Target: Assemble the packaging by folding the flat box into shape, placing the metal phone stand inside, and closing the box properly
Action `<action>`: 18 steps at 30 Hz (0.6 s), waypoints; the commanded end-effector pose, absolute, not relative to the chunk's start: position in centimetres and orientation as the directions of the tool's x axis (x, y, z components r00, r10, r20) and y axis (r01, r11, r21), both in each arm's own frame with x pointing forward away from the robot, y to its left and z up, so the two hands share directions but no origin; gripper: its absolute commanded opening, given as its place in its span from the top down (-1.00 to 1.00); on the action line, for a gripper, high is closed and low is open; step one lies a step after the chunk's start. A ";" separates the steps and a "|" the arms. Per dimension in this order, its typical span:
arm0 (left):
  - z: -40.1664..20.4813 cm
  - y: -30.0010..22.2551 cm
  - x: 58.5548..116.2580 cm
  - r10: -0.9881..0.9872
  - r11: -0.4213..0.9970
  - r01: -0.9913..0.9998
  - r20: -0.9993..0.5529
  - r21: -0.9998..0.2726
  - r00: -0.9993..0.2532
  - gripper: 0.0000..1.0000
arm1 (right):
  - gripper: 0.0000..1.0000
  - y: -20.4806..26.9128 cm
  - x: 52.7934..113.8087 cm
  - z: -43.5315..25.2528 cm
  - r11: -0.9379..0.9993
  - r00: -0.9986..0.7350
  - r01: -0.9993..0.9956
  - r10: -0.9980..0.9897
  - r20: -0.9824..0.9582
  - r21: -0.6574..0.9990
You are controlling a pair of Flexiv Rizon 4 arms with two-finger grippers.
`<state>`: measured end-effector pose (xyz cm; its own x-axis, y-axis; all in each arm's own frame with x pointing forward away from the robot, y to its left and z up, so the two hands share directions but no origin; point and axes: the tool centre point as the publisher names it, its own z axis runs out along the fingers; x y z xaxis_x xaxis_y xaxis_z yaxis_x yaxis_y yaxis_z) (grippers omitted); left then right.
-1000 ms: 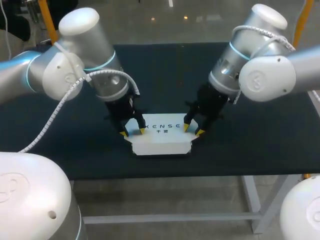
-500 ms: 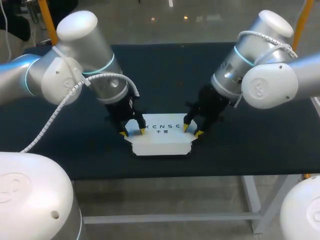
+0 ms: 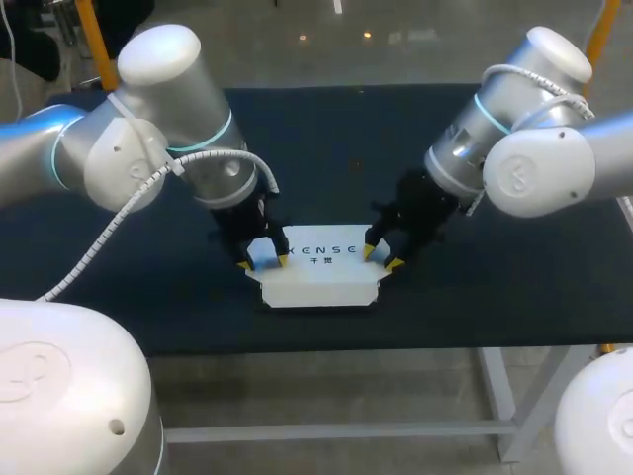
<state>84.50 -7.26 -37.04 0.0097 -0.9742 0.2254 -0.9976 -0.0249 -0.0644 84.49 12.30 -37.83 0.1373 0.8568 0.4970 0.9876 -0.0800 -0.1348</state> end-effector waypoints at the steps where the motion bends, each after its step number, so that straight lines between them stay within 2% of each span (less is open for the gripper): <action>1: -37.2 -7.3 84.5 -0.975 -0.028 -0.997 0.221 -0.067 0.013 -0.16 | 0.04 12.3 84.8 -38.0 -0.071 0.139 0.986 0.854 0.502 -0.151; 4: -37.2 -7.3 84.5 -0.976 -0.034 -0.997 0.216 -0.070 0.018 -0.25 | 0.04 12.3 84.8 -38.1 -0.073 0.146 0.984 0.852 0.503 -0.161; 18: -37.3 -7.4 84.6 -0.979 -0.049 -0.996 0.203 -0.076 0.033 -0.28 | 0.03 12.2 84.9 -38.7 -0.092 0.178 0.978 0.841 0.512 -0.188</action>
